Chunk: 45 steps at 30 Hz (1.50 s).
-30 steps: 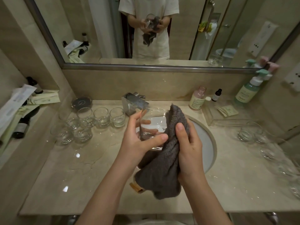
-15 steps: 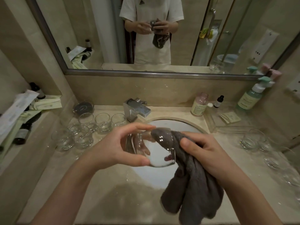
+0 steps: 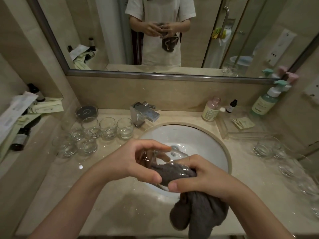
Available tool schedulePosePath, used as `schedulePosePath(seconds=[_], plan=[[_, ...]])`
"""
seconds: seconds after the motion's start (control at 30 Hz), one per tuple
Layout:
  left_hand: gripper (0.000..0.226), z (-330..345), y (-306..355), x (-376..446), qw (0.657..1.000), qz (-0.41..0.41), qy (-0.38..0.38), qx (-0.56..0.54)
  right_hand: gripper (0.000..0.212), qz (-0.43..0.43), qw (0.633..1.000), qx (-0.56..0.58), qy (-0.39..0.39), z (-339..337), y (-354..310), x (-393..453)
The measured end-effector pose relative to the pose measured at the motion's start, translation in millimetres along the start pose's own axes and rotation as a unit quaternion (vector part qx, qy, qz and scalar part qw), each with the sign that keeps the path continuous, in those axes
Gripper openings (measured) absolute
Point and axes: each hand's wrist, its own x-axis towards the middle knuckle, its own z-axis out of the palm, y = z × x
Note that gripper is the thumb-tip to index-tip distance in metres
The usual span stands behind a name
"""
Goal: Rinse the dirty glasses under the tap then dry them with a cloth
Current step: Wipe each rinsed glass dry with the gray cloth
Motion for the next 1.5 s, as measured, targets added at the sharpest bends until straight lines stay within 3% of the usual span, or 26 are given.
schedulePosePath(seconds=[0.27,0.4,0.53,0.6,0.7,0.77,0.83,0.93,1.03,1.1,1.17,1.23,1.27,1.33,1.43,1.5], plan=[[0.067,10,14,-6,0.995,0.063,-0.02,0.068,0.014,-0.011,0.994,0.104,-0.013,-8,0,-6],[0.066,15,14,0,0.998,0.034,-0.005,-0.059,0.011,-0.031,0.994,0.088,-0.052,-13,-10,-6],[0.065,25,10,3,0.985,-0.036,0.002,-0.169,0.04,-0.025,0.995,0.066,-0.07,-20,-13,-9],[0.065,27,13,3,0.991,-0.012,-0.002,-0.135,0.032,-0.03,0.995,0.077,-0.06,-20,-9,-10],[0.068,25,22,3,0.995,0.075,0.0,0.066,0.013,-0.021,0.992,0.119,-0.026,-24,2,-10],[0.063,24,25,5,0.99,0.097,0.01,0.103,0.025,-0.01,0.989,0.145,-0.031,-28,7,-9],[0.06,25,26,6,0.996,0.082,0.017,0.016,0.032,-0.015,0.989,0.143,-0.041,-29,3,-9],[0.061,32,20,9,0.985,-0.018,0.014,-0.171,0.011,-0.04,0.992,0.089,-0.076,-28,-12,-11],[0.061,38,15,8,0.974,-0.066,0.012,-0.218,0.009,-0.031,0.997,0.032,-0.066,-31,-10,-11],[0.064,36,17,7,0.983,-0.036,-0.008,-0.181,0.01,-0.029,0.997,0.031,-0.057,-33,-5,-11],[0.07,30,22,6,0.998,0.047,-0.008,-0.036,0.008,-0.03,0.995,0.074,-0.054,-35,0,-11],[0.069,26,29,6,0.986,0.121,0.001,0.114,0.008,-0.027,0.991,0.122,-0.054,-37,2,-11],[0.064,26,31,7,0.983,0.136,0.003,0.126,0.014,-0.027,0.99,0.126,-0.058,-37,2,-10],[0.058,28,33,8,0.993,0.111,0.0,0.032,0.023,-0.034,0.991,0.108,-0.075,-37,-1,-10],[0.057,35,29,9,0.984,-0.018,-0.006,-0.179,0.017,-0.035,0.992,0.075,-0.096,-38,-7,-10],[0.058,39,27,9,0.977,-0.058,0.002,-0.203,0.007,-0.031,0.995,0.058,-0.08,-39,-5,-10]])
